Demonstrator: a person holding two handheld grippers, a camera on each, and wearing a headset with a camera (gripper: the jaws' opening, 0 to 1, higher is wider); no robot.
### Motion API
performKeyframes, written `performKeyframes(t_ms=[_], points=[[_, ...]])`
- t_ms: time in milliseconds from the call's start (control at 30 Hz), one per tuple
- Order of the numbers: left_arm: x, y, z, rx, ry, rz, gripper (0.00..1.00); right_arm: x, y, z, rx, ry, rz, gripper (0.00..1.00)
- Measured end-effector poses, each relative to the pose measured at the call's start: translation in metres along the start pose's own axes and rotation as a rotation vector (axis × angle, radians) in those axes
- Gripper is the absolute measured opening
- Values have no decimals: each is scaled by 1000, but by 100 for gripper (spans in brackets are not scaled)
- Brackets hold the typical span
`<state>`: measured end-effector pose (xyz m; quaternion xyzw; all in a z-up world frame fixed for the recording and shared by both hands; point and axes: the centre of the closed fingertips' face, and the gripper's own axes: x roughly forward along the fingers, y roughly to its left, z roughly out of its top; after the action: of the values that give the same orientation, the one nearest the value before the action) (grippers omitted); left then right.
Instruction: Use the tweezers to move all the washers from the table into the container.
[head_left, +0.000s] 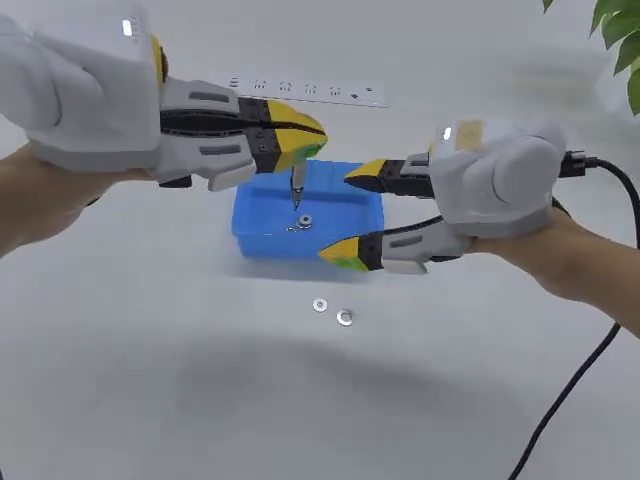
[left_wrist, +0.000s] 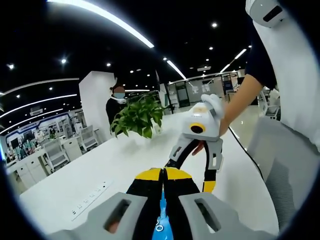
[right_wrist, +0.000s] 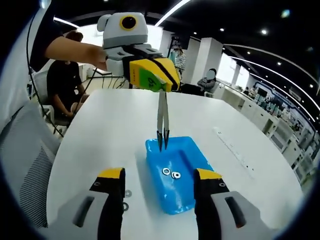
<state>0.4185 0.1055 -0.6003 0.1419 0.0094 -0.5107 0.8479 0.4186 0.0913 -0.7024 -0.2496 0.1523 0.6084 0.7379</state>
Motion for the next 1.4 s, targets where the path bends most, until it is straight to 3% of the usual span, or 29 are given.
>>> performKeyframes(t_ms=[167, 333, 500, 800, 1033, 1233, 1400], points=[[-3, -8, 5, -28, -34, 12, 4, -14, 7, -15, 33, 17, -27, 63], [-1, -16, 2, -41, -30, 10, 4, -23, 20, -29, 62, 46, -25, 77], [2, -23, -2, -72, -40, 13, 4, -31, 30, -40, 81, 52, -22, 82], [5, -37, -14, -111, -54, 2, 4, -32, 50, -49, 180, 38, 15, 85], [9, -49, -35, -166, -61, 10, 4, -33, 64, -49, 189, 2, 38, 86], [14, -59, -51, -203, -40, 3, 4, -32, 71, -49, 229, -15, 60, 94], [21, -61, -56, -216, -37, -1, 4, -30, 77, -54, 260, -17, 77, 100]])
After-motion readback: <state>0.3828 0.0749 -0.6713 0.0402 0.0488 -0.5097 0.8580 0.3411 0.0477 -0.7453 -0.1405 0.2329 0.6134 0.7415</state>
